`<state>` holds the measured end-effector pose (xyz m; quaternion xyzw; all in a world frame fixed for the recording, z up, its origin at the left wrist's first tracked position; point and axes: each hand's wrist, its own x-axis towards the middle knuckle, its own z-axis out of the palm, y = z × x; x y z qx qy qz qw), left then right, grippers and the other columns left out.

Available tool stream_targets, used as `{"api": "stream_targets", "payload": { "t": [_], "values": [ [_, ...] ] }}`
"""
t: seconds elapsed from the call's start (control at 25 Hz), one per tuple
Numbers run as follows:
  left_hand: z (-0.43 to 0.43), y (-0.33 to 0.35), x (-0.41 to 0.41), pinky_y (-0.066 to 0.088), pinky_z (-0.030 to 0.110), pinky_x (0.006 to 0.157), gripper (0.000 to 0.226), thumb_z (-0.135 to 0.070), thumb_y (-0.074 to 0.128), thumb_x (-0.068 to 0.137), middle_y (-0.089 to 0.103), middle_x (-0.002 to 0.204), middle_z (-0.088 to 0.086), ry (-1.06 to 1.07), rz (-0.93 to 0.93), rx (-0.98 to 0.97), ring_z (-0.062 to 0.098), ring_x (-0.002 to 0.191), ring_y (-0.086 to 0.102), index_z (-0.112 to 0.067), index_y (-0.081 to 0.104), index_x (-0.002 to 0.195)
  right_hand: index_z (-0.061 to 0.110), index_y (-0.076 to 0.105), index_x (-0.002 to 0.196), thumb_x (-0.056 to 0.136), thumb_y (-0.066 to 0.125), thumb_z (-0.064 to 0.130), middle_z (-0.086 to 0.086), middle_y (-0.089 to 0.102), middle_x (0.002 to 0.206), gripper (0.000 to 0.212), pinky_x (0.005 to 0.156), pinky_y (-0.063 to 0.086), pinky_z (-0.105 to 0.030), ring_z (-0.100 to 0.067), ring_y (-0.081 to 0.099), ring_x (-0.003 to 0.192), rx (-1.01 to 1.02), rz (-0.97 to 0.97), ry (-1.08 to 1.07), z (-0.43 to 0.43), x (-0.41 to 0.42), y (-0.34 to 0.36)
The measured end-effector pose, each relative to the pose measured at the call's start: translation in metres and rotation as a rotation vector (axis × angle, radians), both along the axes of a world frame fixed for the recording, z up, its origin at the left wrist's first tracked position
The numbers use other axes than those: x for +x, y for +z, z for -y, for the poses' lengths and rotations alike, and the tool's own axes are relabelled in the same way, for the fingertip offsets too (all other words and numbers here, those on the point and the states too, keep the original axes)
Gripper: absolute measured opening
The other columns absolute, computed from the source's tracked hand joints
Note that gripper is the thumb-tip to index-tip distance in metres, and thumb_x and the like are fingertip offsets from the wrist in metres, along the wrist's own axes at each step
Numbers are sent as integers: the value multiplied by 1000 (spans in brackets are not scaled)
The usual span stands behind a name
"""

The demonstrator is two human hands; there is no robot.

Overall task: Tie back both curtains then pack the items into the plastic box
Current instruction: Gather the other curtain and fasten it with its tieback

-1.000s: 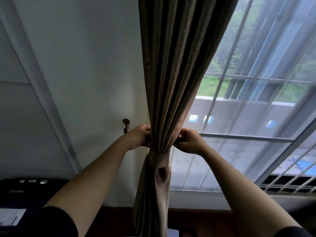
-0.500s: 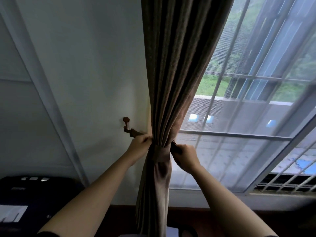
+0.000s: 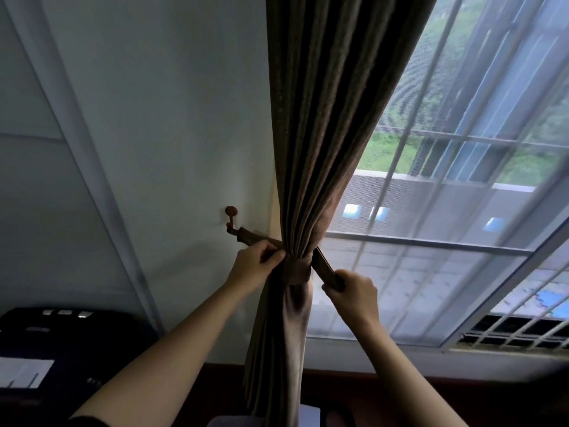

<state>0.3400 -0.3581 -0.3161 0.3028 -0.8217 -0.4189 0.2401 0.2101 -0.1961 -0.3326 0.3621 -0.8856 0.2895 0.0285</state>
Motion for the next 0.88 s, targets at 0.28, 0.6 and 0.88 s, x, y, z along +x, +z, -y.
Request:
{"api": "stream_targets", "payload": {
  "t": [0.28,0.6,0.88],
  "values": [
    [-9,0,-5,41,13,65,26,-29,58,89,71,85,4,-71,61,55,11,77,63,-8,72,83,17,73,80,77,68,9,-3,67,61,10,51,27,-14,-17,57,61,-251,-115,222,2,68,-23],
    [-4,3,-6,50,25,74,23,-25,69,75,57,114,4,-274,261,-189,14,86,60,-3,71,80,18,67,112,78,51,3,4,71,104,40,77,43,-8,-2,63,95,-216,127,554,10,89,-39],
    [3,1,8,49,27,89,22,-22,61,88,60,114,0,-364,198,-48,14,102,59,-11,63,107,23,46,125,78,75,17,17,55,114,55,80,42,-6,2,54,105,-536,588,208,31,29,-3]
  ]
}}
